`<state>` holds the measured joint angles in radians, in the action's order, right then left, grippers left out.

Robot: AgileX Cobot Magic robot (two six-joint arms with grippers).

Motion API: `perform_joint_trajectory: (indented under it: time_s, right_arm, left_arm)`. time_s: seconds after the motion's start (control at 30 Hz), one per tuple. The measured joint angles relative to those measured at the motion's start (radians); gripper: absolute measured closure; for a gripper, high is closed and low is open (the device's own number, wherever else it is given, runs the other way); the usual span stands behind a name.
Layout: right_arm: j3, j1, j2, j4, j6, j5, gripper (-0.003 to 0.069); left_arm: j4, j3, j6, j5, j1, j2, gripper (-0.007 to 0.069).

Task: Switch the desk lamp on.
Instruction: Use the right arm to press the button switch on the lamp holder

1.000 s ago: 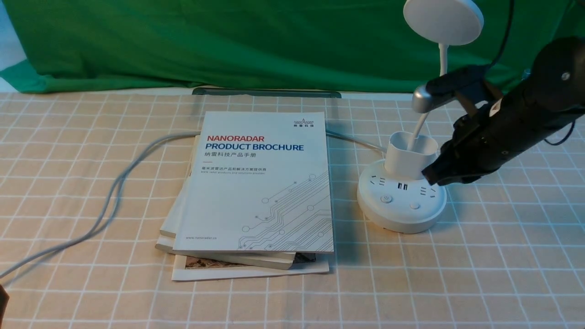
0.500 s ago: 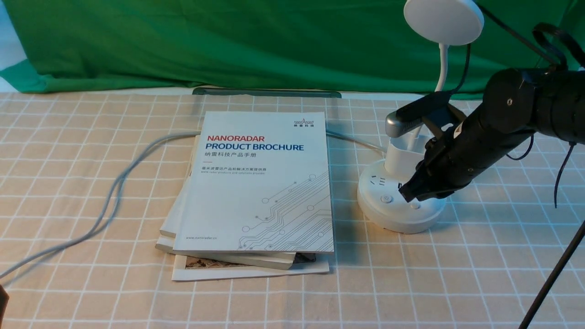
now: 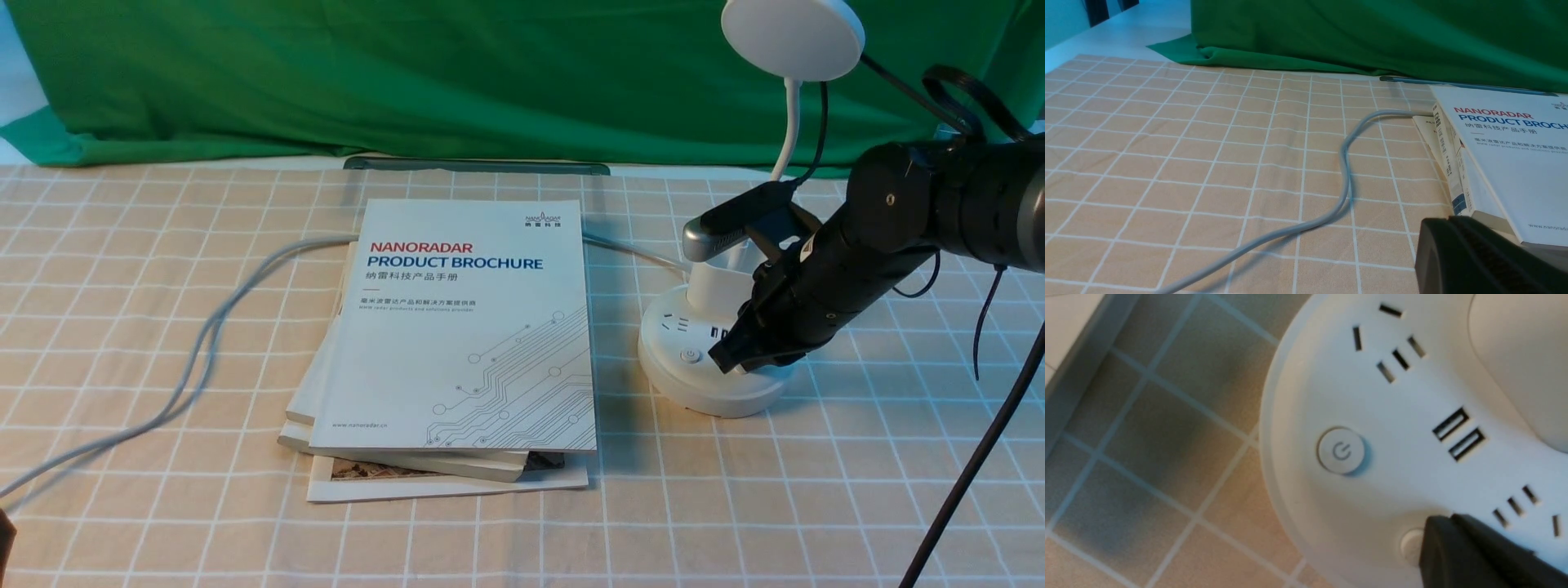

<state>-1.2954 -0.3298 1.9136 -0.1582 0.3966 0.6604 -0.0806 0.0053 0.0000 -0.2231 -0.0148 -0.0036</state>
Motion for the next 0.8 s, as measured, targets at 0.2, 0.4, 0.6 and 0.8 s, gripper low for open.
perform_joint_trajectory:
  time_s: [0.2,0.4,0.6,0.8]
  right_arm:
    - [-0.001,0.000,0.004,0.002,0.000,0.002,0.0631]
    - [-0.014,-0.010,0.022,0.017,0.001,0.017,0.0631]
    - [-0.021,-0.020,0.030,0.031,0.003,0.018,0.0629]
    - [-0.013,-0.023,-0.001,0.030,-0.030,0.054,0.0629]
  left_arm:
    - [0.000,0.000,0.000,0.000,0.000,0.000,0.0603]
    - [0.000,0.000,0.000,0.000,0.000,0.000,0.0603]
    - [0.000,0.000,0.000,0.000,0.000,0.000,0.0603]
    - [0.000,0.000,0.000,0.000,0.000,0.000,0.0603]
